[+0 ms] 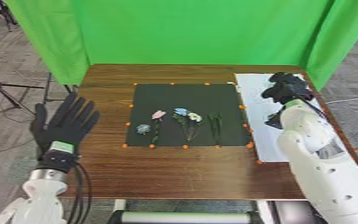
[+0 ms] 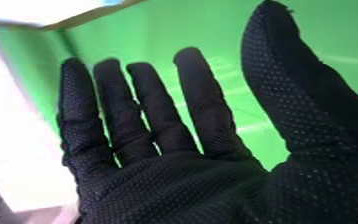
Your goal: Arrange flowers
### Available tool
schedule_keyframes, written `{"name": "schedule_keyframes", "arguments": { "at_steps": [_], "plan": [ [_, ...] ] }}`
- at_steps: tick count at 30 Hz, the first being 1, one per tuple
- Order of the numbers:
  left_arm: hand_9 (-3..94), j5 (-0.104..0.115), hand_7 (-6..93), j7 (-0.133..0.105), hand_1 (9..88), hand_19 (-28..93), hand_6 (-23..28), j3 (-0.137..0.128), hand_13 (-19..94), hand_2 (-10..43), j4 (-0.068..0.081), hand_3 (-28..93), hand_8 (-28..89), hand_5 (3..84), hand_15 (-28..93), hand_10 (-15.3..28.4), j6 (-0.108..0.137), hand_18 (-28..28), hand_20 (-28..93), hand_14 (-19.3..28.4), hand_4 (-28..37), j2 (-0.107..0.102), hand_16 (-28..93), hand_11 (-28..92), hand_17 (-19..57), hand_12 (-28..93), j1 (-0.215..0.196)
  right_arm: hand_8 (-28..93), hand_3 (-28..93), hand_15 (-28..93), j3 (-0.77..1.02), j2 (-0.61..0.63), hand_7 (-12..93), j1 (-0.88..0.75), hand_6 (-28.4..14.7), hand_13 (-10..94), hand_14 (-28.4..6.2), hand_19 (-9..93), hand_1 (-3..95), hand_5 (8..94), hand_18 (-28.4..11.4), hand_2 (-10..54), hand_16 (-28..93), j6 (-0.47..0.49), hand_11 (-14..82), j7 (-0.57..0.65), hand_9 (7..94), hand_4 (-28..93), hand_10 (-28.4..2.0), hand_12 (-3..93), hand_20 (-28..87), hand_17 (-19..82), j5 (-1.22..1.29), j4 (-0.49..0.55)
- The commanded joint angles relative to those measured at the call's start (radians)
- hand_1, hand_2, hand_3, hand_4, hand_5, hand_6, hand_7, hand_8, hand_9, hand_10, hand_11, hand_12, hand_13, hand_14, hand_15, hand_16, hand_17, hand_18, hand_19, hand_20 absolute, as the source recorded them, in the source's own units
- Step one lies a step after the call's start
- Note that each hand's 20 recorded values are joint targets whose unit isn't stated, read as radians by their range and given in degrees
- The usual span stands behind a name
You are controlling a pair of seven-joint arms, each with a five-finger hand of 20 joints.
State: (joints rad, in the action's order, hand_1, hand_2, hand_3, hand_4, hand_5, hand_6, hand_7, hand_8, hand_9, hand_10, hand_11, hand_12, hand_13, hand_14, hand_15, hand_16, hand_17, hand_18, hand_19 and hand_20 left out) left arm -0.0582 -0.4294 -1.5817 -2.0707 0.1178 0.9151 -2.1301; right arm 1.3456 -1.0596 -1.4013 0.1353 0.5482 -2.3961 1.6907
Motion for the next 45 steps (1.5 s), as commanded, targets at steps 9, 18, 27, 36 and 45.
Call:
{"name": "schedule_keyframes", "arguments": {
  "at_steps": [9,18,27,36,45],
  "plan": [
    [34.7,-0.027,14.2,0.026,24.5,35,6.2,-0.013,26,14.0,0.003,71,-10,37.0,39,13.5,-0.037,14.1,9,15.1,-28.3,-0.001,-7,21,-5.3,10,-0.010,-12,83,27,-0.056,0.083,15,0.218,-6.5,18,-17.8,54,37.8,35.2,-18.3,-9.5,7,0.235,8.0,0.038,30.2,-28,-16.6,12.8,18,11,0.109,-0.233],
    [34.9,-0.048,14.1,0.035,25.0,34,6.3,-0.012,26,13.9,0.007,71,-10,37.6,39,13.5,-0.050,14.1,9,15.0,-28.3,-0.001,-7,21,-5.3,10,-0.009,-13,84,29,-0.084,0.073,17,0.198,-5.7,23,-16.9,58,44.2,38.1,-19.4,-9.5,6,0.248,10.1,0.084,33.0,-28,-16.1,11.7,19,14,0.088,-0.262],
    [34.5,-0.033,13.9,0.039,25.2,34,6.1,-0.003,26,13.8,0.009,71,-10,36.7,39,13.4,-0.053,14.1,9,15.1,-28.3,0.010,-7,21,-5.3,10,-0.006,-16,75,36,-0.166,0.065,22,0.187,1.2,50,-11.4,68,52.3,54.9,-19.2,-9.5,10,0.073,15.1,0.070,58.1,-28,-9.6,11.8,21,25,0.030,-0.302],
    [32.8,-0.026,14.0,0.047,25.3,34,5.5,-0.008,26,13.7,0.007,71,-10,35.0,38,13.2,-0.045,14.2,9,14.9,-28.3,0.016,-7,20,-5.4,11,-0.009,0,69,38,-0.174,0.078,28,0.151,2.1,72,-3.6,86,63.5,75.8,-19.9,-9.5,43,-0.013,8.2,0.046,86.4,-28,-7.0,37.1,40,36,-0.016,-0.254],
    [32.6,-0.033,14.1,0.036,25.6,34,5.5,-0.022,26,13.6,0.001,71,-10,34.6,38,13.2,-0.040,14.2,9,15.0,-28.3,0.018,-7,20,-5.4,11,-0.024,1,71,39,-0.239,0.118,28,0.178,2.6,73,-3.8,85,63.6,79.2,-19.6,-9.5,44,-0.113,7.6,-0.108,89.6,-28,-6.9,38.8,40,36,-0.063,-0.075]
  ]
}}
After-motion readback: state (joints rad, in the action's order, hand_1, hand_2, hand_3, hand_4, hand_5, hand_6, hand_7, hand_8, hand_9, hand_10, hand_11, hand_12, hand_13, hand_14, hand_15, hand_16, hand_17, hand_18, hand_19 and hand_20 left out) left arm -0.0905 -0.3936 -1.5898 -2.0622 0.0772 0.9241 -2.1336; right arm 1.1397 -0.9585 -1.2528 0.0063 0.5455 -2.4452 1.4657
